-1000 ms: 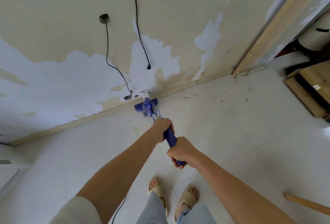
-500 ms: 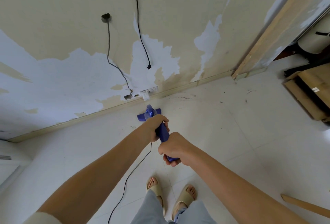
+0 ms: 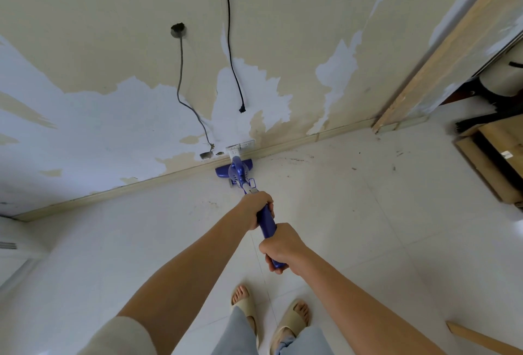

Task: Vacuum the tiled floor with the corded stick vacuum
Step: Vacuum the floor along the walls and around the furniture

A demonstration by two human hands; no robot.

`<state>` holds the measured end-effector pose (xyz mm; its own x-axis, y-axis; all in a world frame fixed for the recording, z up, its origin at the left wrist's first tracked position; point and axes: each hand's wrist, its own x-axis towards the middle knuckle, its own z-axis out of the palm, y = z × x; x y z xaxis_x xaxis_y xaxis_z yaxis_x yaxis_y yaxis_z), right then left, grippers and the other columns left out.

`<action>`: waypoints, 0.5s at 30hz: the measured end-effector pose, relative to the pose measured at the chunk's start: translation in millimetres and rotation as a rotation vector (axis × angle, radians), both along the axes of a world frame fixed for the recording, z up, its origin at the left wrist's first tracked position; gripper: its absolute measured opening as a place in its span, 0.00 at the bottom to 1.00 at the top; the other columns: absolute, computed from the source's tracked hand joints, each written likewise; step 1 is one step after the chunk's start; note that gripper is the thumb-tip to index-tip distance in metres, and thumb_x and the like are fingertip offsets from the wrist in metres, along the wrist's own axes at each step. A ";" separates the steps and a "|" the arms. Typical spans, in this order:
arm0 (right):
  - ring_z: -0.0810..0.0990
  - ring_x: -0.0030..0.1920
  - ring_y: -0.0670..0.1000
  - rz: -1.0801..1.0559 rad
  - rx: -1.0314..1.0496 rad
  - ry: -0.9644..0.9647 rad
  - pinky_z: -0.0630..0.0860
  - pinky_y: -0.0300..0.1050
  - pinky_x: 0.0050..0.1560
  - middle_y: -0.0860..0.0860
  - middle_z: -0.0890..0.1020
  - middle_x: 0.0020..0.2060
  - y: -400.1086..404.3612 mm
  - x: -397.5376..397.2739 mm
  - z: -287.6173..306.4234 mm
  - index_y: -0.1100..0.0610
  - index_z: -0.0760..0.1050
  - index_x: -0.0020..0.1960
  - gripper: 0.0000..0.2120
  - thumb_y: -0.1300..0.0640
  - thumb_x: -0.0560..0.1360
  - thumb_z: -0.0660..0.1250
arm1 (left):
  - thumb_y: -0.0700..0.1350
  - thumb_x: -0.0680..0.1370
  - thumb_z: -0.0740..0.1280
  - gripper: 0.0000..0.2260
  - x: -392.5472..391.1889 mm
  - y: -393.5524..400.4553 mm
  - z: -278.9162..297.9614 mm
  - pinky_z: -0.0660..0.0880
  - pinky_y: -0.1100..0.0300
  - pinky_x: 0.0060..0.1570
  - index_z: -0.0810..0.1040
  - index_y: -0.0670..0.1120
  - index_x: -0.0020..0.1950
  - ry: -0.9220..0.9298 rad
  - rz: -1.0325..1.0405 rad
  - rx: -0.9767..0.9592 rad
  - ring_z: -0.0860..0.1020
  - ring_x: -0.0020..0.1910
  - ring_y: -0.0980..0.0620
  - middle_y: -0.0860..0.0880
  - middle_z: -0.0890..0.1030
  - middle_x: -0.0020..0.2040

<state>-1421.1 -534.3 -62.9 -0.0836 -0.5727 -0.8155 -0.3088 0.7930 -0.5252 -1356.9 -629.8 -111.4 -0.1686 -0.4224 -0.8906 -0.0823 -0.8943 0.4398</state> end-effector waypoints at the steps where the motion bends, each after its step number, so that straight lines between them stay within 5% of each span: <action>1: 0.72 0.19 0.46 -0.002 -0.001 0.005 0.69 0.36 0.21 0.54 0.75 0.28 -0.6 -2.9 -1.1 0.61 0.70 0.48 0.08 0.69 0.71 0.59 | 0.33 0.77 0.62 0.08 -2.4 -1.1 -1.8 0.73 0.59 0.34 0.70 0.41 0.38 0.007 0.003 0.002 0.70 0.29 0.51 0.45 0.72 0.30; 11: 0.73 0.23 0.48 0.030 0.018 -0.025 0.68 0.37 0.21 0.54 0.74 0.28 -4.2 -11.3 6.3 0.61 0.69 0.43 0.06 0.70 0.70 0.60 | 0.33 0.77 0.59 0.04 -9.8 -5.7 0.8 0.72 0.61 0.32 0.68 0.41 0.44 -0.047 -0.045 -0.022 0.70 0.29 0.52 0.45 0.72 0.31; 15: 0.73 0.23 0.48 0.045 -0.008 -0.153 0.65 0.36 0.20 0.54 0.73 0.27 -12.2 24.4 17.1 0.61 0.69 0.43 0.06 0.70 0.70 0.59 | 0.32 0.75 0.58 0.07 28.9 -13.8 10.3 0.71 0.61 0.29 0.68 0.41 0.39 -0.116 -0.029 -0.074 0.69 0.28 0.51 0.45 0.71 0.29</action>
